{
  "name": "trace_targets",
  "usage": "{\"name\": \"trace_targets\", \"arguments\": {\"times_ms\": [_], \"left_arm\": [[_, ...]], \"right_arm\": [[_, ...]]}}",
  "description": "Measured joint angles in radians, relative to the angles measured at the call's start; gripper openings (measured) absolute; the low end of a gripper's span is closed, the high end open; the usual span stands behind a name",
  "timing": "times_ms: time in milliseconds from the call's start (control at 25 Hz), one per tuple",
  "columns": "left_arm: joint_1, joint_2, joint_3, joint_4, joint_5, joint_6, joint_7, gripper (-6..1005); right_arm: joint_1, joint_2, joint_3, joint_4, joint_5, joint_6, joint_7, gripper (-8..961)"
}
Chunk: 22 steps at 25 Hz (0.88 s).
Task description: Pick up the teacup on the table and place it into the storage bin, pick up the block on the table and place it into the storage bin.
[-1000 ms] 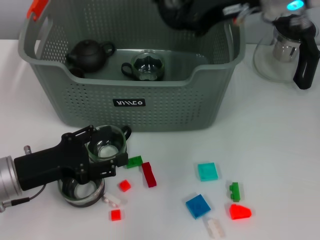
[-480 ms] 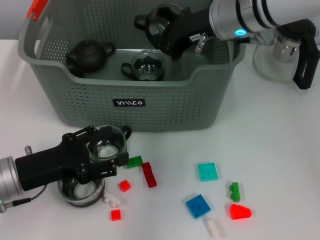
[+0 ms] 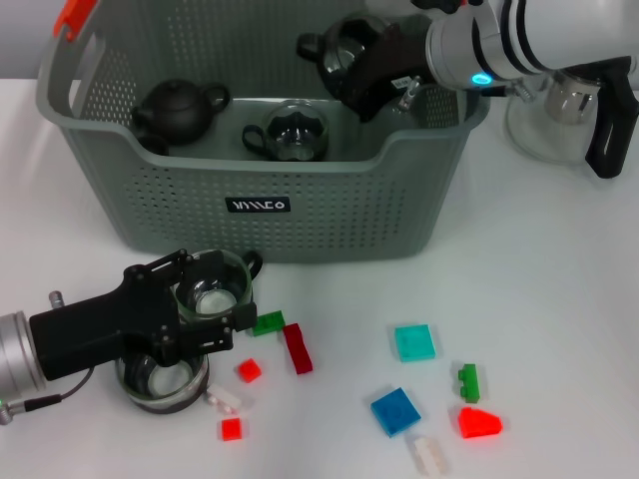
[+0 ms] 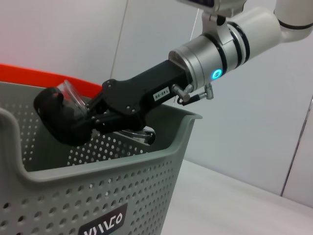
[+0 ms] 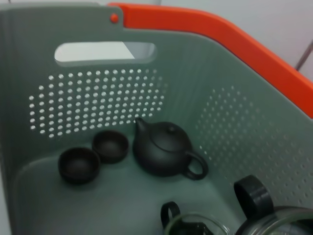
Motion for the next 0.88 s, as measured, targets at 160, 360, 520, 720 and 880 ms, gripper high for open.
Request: {"name": "trace_targets", "arguments": {"times_ms": [160, 360, 520, 720, 880], "left_arm": [[0.0, 0.0, 0.0, 0.0, 0.0, 0.0, 0.0, 873], [-0.001, 0.001, 0.0, 0.0, 0.0, -0.001, 0.0, 872], [0.0, 0.001, 0.0, 0.0, 0.0, -0.002, 0.0, 873], [0.004, 0.001, 0.0, 0.0, 0.0, -0.003, 0.003, 873], [0.007, 0.001, -0.001, 0.0, 0.0, -0.003, 0.004, 873]], "right_arm": [[-0.001, -0.001, -0.001, 0.004, -0.001, 0.003, 0.0, 57], [-0.001, -0.001, -0.003, 0.012, -0.002, -0.002, 0.0, 58], [-0.004, -0.001, -0.004, 0.015, 0.0, -0.001, 0.001, 58], [-0.008, -0.001, -0.004, 0.013, -0.001, -0.006, 0.018, 57], [-0.009, -0.002, -0.004, 0.007, -0.011, -0.025, 0.021, 80]]}}
